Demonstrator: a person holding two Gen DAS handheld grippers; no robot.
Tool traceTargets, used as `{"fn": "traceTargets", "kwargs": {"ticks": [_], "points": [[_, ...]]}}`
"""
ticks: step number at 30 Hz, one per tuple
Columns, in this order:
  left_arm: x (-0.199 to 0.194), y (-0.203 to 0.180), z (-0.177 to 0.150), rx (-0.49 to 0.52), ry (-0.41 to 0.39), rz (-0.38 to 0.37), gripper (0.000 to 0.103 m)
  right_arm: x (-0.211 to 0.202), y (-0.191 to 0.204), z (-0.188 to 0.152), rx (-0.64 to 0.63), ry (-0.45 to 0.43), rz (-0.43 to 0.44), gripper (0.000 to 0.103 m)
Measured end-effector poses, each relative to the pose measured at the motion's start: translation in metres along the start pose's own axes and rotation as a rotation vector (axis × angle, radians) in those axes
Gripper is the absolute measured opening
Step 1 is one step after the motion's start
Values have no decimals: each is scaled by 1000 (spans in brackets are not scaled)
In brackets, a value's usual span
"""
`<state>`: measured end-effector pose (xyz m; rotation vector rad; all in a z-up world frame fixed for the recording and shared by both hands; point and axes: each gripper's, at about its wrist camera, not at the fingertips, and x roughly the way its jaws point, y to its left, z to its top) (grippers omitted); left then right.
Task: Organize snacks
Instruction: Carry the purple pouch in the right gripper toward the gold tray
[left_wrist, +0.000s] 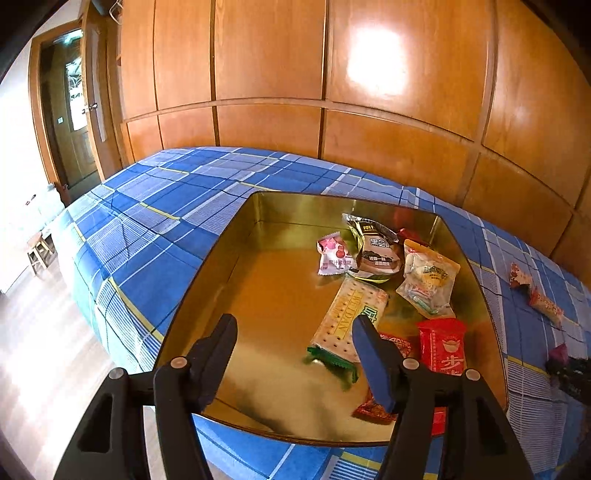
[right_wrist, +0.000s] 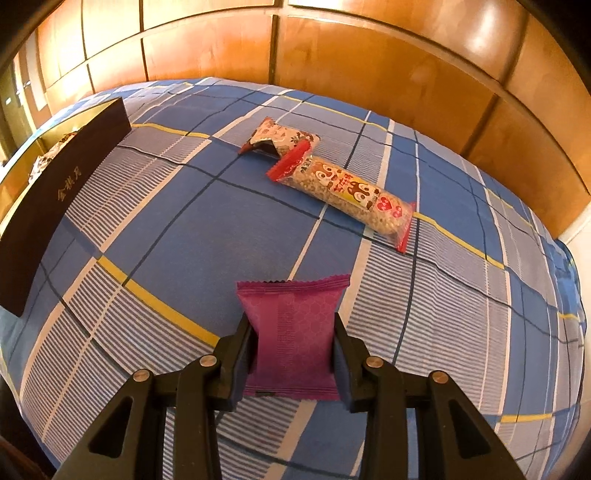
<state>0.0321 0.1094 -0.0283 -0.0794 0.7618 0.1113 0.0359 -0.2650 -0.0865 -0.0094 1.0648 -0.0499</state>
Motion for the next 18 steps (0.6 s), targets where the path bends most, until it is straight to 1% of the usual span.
{"fn": "traceTargets", "kwargs": {"ticks": [4,8,11,16,18], "points": [[-1,2,0,-10,-5,0,66,-5,5,-3,26,-7,-8,38],[-2,5,0,-15,-9,2,65,-11,18,-3,23,-14,27,37],[-1,8,0,-18,-9,6,65,-15,32,1,18,-16,81,37],[0,12,-1,-23,-2,11,66,-36,65,14,-11,-58,190,37],[1,14,-2,-29,0,14,66,-47,82,23,-32,-81,250,37]]}}
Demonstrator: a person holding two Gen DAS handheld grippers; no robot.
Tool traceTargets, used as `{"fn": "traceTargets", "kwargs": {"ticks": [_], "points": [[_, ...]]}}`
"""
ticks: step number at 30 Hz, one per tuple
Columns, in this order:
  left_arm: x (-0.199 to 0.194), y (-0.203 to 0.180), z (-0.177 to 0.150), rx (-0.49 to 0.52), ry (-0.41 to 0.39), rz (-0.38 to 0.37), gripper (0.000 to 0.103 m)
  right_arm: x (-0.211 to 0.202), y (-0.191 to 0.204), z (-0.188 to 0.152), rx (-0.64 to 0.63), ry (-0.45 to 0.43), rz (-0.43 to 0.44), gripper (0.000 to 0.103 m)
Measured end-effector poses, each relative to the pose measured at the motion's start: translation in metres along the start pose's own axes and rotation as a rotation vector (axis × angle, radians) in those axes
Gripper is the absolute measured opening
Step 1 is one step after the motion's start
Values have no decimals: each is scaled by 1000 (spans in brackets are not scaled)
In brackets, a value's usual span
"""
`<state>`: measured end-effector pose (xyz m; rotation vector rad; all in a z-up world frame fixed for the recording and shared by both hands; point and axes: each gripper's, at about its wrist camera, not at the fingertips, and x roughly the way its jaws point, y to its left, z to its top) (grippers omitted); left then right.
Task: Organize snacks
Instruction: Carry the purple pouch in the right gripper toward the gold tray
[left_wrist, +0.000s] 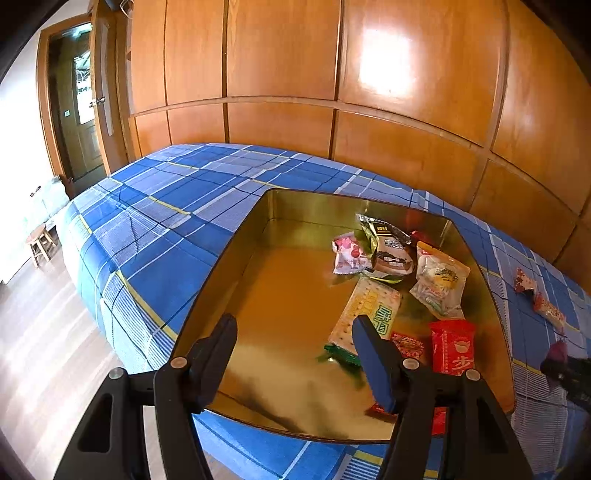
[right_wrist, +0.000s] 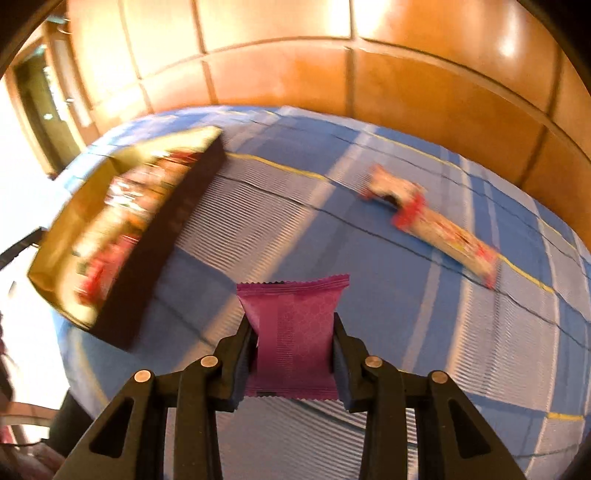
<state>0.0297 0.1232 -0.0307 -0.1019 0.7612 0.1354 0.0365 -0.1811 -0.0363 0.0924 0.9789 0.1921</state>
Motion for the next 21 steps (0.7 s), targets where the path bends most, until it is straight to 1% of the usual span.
{"fn": "traceTargets", "kwargs": {"ticks": [3,8,11,15,18,19,21], "points": [[-1,3,0,-8,-3,5,66,-4,24,15,-28,-18,67,37],[-4,15,2,-38,-19,19,66,-11,80,44,-113,-62,197,38],[-4,24,4,-56,-23,31,66,-7,109,55,-153,-60,266,38],[-2,31,3,-67,-16,43,66,16,143,62,-183,-3,339,40],[-1,32,0,-65,-7,43,65,45,157,56,-188,84,333,40],[0,33,0,-63,-3,41,65,50,158,53,-182,106,335,41],[2,33,-1,-63,0,43,65,53,158,45,-179,125,357,41]]}}
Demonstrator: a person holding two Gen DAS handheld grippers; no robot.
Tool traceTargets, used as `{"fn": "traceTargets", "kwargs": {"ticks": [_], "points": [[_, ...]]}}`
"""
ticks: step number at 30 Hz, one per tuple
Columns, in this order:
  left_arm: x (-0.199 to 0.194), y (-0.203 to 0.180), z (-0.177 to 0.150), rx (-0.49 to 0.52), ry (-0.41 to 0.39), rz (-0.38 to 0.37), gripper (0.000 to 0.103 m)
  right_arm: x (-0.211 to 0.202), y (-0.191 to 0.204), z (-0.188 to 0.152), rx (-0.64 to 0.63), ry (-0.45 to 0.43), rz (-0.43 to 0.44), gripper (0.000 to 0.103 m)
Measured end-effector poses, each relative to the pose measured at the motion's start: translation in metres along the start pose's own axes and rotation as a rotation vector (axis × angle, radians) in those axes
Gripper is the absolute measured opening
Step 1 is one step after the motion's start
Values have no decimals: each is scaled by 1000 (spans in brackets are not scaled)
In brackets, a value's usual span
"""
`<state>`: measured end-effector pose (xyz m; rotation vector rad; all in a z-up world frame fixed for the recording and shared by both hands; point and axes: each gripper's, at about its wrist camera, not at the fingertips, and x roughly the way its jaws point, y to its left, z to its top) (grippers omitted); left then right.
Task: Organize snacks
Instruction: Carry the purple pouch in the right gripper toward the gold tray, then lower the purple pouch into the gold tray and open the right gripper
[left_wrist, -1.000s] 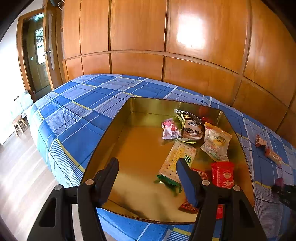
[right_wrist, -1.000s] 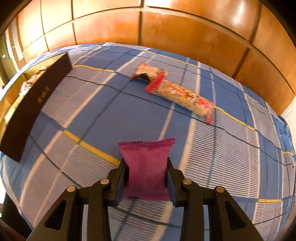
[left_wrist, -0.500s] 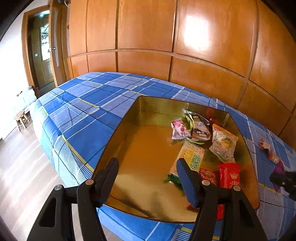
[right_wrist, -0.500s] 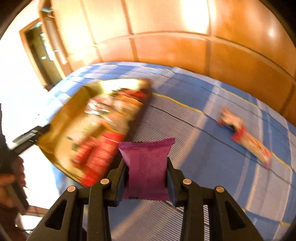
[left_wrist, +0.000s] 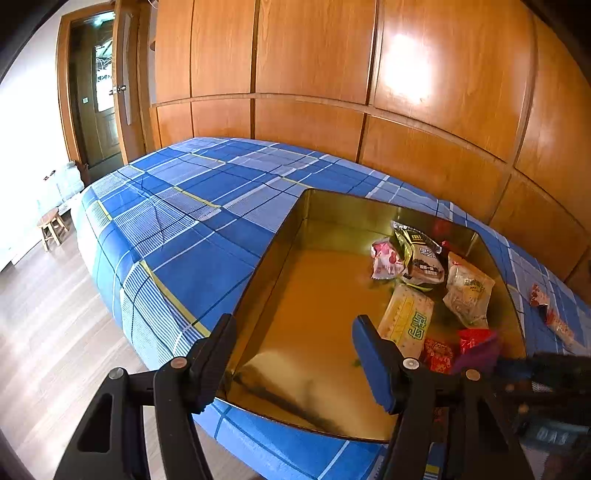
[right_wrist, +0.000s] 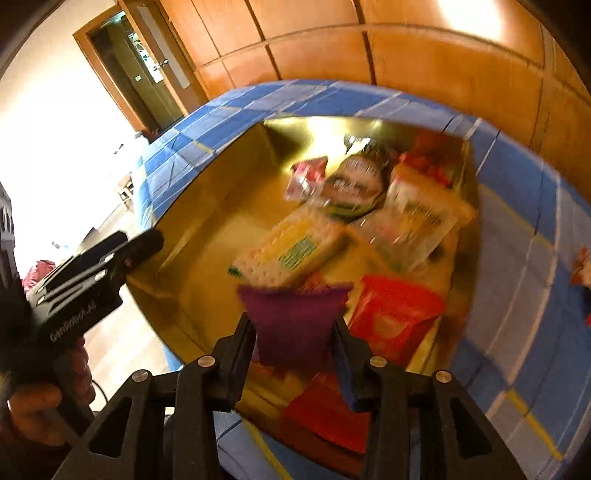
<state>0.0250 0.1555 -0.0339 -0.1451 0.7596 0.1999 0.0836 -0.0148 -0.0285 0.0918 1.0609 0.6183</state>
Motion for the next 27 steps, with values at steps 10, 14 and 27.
{"fn": "traceTargets", "kwargs": {"ticks": [10,14,27], "points": [[-2,-5,1,11,-4,-7,65,3,11,-8,-18,-2,-8,37],[-6,-7,-1,24,-3,-12,66,10,18,-4,-21,-3,-1,37],[-7,-12,-4,34,2,-21,67,-17,14,-15,-29,-70,-76,40]]}}
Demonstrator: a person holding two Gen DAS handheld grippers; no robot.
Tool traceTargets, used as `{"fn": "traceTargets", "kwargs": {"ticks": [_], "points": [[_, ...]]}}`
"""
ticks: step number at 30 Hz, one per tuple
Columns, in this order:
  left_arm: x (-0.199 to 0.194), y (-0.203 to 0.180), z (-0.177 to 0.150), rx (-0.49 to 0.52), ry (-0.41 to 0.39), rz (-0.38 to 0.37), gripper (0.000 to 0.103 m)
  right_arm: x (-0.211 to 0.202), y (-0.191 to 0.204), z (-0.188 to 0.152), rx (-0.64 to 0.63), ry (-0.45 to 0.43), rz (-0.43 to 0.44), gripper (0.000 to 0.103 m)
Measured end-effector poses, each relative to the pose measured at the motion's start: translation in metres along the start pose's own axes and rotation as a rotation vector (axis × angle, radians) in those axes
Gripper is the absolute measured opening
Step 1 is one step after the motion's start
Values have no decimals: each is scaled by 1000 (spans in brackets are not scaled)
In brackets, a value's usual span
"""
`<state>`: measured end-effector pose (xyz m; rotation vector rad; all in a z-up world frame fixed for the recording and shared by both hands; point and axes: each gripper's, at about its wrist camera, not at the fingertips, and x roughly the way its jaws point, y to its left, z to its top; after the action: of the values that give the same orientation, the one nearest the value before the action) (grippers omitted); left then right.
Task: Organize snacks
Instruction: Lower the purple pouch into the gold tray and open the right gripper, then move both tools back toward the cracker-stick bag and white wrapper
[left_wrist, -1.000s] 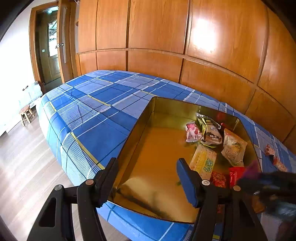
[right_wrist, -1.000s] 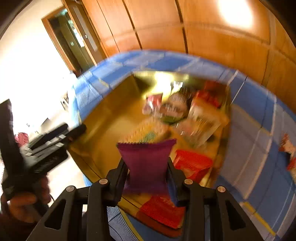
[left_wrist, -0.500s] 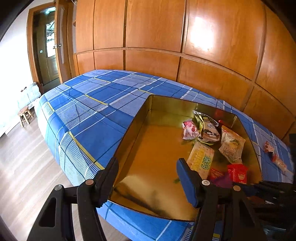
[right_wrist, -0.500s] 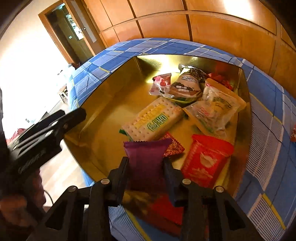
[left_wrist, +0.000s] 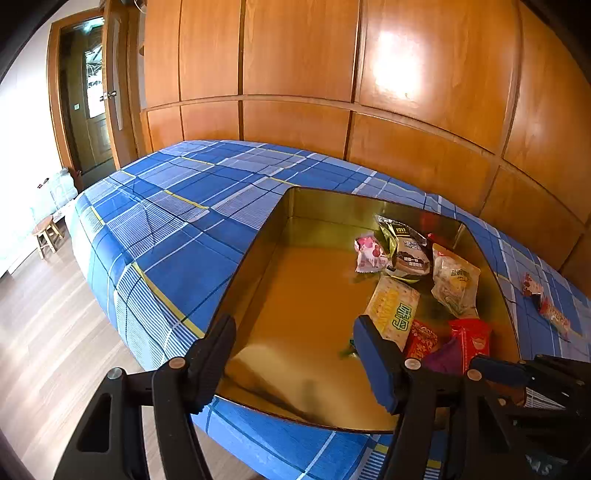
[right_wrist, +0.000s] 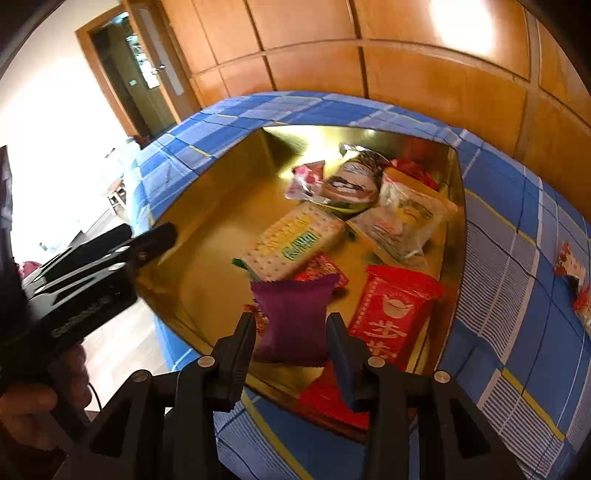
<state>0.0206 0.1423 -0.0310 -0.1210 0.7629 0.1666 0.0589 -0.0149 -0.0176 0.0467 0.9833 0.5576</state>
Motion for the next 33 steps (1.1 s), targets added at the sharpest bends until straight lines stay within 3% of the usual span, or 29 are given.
{"fn": "traceTargets", "kwargs": {"ticks": [4,6,13,24,33], "points": [[-1,-1,-1,6,0,0,67,13,8,5,-35,12,1,19],[-1,-1,-1,9,0,-1,67,24,8,7,-49,30,-34,19],[-3,-5,-1,13,-1,-5,68,13,3,2,-29,23,-11,20],[-13,-26,-1,67,-10,-46,68,-20,-3,-4,-19,-64,-70,26],[-21,-56,-4,146,-16,-91,68,-49,-31,-10,27,-117,-143,31]]}}
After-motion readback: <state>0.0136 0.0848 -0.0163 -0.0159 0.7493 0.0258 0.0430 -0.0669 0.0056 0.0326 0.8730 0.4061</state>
